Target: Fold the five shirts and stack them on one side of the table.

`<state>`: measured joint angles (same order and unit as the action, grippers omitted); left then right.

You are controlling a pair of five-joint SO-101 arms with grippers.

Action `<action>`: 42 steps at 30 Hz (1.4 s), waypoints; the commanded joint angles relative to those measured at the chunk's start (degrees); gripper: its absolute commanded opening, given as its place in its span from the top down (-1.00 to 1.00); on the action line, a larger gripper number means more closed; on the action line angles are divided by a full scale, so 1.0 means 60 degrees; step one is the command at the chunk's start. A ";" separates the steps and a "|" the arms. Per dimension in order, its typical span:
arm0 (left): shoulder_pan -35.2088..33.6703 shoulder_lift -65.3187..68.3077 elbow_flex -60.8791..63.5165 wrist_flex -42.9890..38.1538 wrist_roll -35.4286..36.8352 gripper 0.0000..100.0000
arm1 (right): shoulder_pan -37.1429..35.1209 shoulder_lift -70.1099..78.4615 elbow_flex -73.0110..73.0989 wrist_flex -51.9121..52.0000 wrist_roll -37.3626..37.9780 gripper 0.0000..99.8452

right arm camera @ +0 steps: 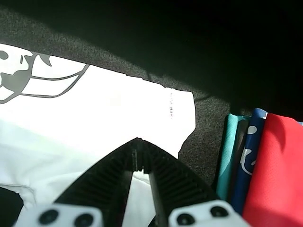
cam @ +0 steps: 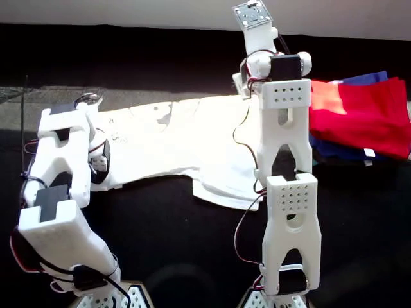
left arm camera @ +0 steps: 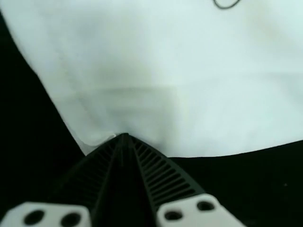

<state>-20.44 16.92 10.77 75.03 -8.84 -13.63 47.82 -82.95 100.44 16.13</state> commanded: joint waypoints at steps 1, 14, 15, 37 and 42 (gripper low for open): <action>-0.0344 -0.1223 0.0051 0.0278 0.0015 0.98 | -0.0007 -0.1150 -0.0359 0.0125 -0.0029 0.99; -0.0066 -0.2894 0.1868 -0.1377 0.0000 0.98 | -0.0007 -0.2103 -0.0344 0.0139 -0.0029 0.99; -0.0095 -0.2703 0.2117 -0.1626 -0.0015 0.98 | -0.0007 -0.2205 -0.0344 0.0139 -0.0029 0.99; -0.1370 -0.1897 0.2249 -0.2916 0.0044 0.98 | -0.1604 -0.7451 1.5348 -0.2366 0.1714 0.82; -0.1370 -0.1311 0.2220 -0.3106 0.0044 0.98 | -0.2396 -0.7451 1.6462 -0.3216 0.2681 0.63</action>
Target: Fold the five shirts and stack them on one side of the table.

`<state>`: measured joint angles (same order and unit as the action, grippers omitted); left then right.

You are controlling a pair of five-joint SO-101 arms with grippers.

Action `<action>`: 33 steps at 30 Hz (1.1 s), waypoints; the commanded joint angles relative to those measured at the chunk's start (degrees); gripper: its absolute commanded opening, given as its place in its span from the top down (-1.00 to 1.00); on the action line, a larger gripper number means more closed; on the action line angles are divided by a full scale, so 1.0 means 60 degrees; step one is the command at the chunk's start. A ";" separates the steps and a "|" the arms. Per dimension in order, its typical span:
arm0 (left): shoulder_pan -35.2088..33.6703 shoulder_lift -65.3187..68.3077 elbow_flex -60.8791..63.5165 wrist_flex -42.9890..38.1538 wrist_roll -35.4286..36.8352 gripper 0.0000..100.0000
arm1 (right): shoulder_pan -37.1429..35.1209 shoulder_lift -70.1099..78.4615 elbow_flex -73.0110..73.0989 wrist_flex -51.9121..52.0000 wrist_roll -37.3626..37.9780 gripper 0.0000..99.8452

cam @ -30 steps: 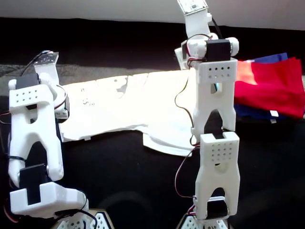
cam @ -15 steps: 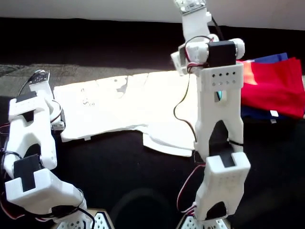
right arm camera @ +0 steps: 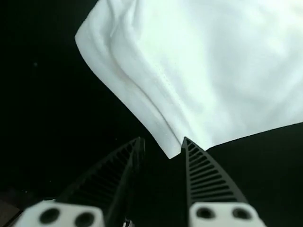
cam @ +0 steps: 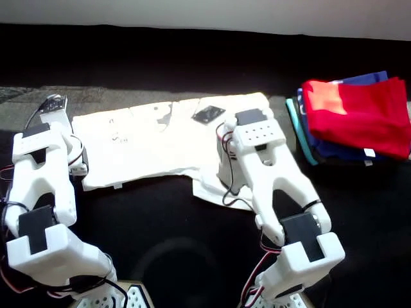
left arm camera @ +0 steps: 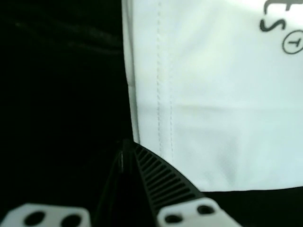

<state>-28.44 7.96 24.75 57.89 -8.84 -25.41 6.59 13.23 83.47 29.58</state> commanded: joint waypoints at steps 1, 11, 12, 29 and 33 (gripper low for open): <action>-0.0037 0.0418 -0.0110 -0.0308 0.0044 0.98 | -0.0593 -0.0564 0.0535 -0.0476 0.0513 0.63; -0.0051 0.0901 -0.0374 -0.0264 0.0044 0.98 | -0.1092 -0.0256 0.1516 -0.2073 0.0513 0.62; -0.0051 0.0901 -0.0374 -0.0264 0.0044 0.98 | -0.1121 -0.0037 0.1531 -0.2103 0.0513 0.62; -0.0051 0.0916 -0.0359 -0.0264 0.0044 0.98 | -0.0476 0.2410 0.0242 -0.2249 0.0513 0.98; -0.0051 0.0916 -0.0359 -0.0264 0.0044 0.98 | -0.0081 0.2161 -0.0711 -0.1692 0.0513 0.99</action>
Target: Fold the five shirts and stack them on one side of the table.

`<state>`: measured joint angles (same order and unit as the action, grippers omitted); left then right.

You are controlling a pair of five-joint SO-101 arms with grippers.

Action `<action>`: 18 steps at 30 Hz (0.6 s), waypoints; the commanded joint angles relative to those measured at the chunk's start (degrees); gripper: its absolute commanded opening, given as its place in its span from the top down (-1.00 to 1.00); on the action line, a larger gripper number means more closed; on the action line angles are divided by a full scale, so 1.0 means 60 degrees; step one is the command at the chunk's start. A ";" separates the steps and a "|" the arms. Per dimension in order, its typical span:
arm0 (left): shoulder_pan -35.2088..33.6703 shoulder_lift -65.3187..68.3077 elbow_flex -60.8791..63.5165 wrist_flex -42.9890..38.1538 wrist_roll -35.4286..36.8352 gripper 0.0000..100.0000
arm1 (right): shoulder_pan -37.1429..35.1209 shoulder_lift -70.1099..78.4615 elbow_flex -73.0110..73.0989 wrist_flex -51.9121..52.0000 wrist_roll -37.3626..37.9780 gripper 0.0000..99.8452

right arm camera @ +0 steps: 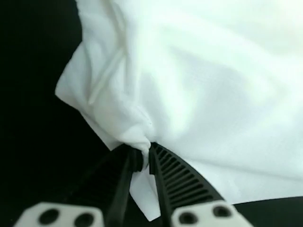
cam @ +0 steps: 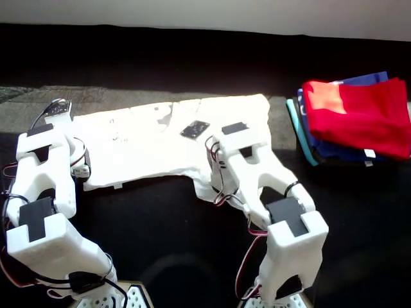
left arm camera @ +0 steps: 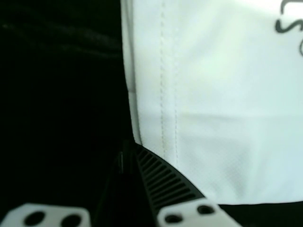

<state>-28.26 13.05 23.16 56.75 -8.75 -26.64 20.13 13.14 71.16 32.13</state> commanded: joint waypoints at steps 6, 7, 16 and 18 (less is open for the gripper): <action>-0.0081 0.0066 -0.0095 -0.0088 0.0029 0.98 | 0.0403 -0.0330 -0.2835 0.1458 0.0103 0.99; -0.0081 0.0066 -0.0095 -0.0088 0.0029 0.98 | 0.0462 -0.0271 -0.3187 0.1458 0.0103 0.99; -0.0081 0.0066 -0.0081 -0.0088 0.0029 0.98 | 0.0930 0.1971 -0.7538 0.1429 0.0440 0.99; -0.0081 0.0066 -0.0081 -0.0088 0.0029 0.98 | 0.0916 0.2806 -0.8799 0.1429 0.0440 0.99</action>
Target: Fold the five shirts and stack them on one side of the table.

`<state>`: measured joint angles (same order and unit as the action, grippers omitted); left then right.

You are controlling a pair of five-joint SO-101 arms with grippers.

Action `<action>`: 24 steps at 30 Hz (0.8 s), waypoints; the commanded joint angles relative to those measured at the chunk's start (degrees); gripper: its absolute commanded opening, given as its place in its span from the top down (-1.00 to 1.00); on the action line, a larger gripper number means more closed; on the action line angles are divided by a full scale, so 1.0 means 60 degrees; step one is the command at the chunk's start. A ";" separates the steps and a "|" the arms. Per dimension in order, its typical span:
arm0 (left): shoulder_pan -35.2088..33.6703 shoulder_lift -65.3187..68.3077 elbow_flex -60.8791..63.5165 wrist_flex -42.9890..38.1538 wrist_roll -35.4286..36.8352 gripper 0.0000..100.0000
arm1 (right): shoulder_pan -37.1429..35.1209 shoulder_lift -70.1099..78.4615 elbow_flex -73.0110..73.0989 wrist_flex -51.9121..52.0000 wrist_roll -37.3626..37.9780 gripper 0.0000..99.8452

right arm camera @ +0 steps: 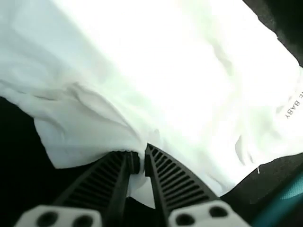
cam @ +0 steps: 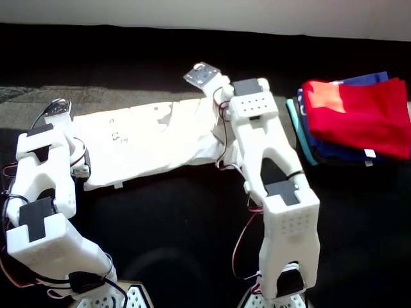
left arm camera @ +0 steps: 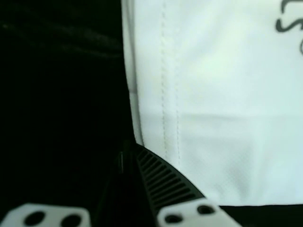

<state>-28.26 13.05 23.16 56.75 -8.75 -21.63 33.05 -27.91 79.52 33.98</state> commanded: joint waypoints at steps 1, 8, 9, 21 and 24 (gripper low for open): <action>-0.0081 0.0066 -0.0081 -0.0088 0.0029 0.98 | 0.0081 0.1077 -0.2615 0.0037 0.0132 0.98; -0.0081 0.0066 -0.0081 -0.0073 0.0029 0.98 | 0.0095 0.3802 -0.6278 0.0183 -0.0190 0.85; -0.0081 0.0066 -0.0081 -0.0073 0.0029 0.98 | 0.0095 0.4051 -0.6601 0.0212 -0.0630 0.78; -0.0081 0.0066 -0.0081 -0.0073 0.0029 0.98 | 0.0828 0.4725 -0.9634 -0.0505 -0.5289 0.65; -0.0081 0.0066 -0.0081 -0.0073 0.0029 0.98 | 0.0857 0.4725 -1.0000 -0.0007 -0.5275 0.65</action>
<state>-28.26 13.05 23.16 56.75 -8.75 -17.23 62.68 -83.91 77.85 3.12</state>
